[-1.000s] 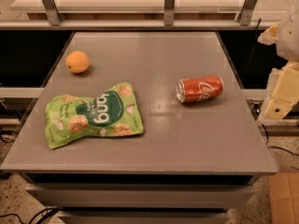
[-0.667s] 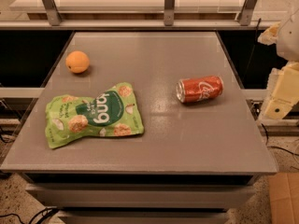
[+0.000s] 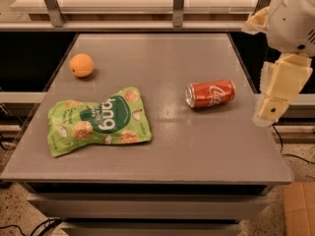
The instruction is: Pick green rice chip bag
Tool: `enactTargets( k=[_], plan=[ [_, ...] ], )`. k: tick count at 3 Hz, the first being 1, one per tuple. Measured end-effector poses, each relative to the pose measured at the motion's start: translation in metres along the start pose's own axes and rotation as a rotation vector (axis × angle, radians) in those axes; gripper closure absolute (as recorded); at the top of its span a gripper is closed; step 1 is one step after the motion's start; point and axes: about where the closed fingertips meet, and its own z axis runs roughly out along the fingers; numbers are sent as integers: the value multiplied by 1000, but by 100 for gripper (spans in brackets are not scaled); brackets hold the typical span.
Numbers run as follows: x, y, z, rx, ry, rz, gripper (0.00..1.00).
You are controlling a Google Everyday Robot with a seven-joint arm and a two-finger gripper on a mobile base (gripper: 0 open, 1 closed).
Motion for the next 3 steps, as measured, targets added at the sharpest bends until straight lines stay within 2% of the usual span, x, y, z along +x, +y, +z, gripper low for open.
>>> enactTargets(
  k=[1, 2, 3],
  plan=[
    [-51, 12, -1, -6, -27, -124, 0],
    [-118, 30, -10, 20, -63, -254, 0],
    [-125, 34, -22, 48, -68, -267, 0]
  ],
)
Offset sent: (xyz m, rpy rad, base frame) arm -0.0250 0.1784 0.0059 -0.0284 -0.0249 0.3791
